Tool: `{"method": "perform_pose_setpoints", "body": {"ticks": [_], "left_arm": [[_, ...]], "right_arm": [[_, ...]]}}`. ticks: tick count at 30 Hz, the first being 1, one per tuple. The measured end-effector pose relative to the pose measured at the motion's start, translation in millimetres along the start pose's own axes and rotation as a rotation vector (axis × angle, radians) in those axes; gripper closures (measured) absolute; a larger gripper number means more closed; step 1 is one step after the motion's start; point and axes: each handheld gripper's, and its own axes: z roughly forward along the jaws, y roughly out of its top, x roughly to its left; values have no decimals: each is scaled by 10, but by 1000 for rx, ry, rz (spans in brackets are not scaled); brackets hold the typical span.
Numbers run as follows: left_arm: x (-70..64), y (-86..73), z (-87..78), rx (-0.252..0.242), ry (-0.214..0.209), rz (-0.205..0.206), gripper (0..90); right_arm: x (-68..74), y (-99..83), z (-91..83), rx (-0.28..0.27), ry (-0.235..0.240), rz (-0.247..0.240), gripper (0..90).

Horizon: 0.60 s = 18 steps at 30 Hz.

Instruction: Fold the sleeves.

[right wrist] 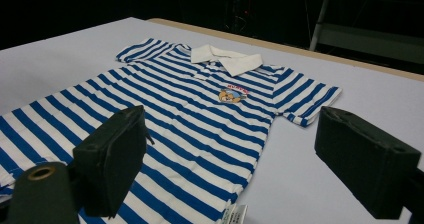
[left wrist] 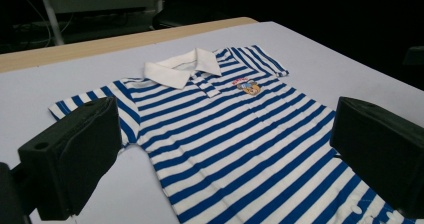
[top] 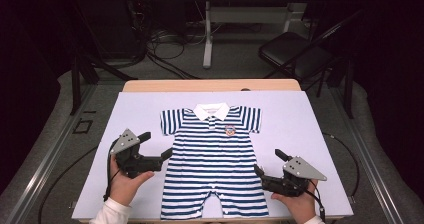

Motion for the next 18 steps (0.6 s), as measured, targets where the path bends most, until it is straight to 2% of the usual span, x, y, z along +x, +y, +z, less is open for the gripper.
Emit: {"method": "perform_pose_setpoints", "body": {"ticks": [4, 18], "left_arm": [[32, 75, 22, 15, 7, 5, 3], [194, 296, 182, 50, 11, -49, 4]], "right_arm": [[2, -1, 6, 4, 12, 7, 132], [12, -12, 9, 12, 18, 18, 163]]}}
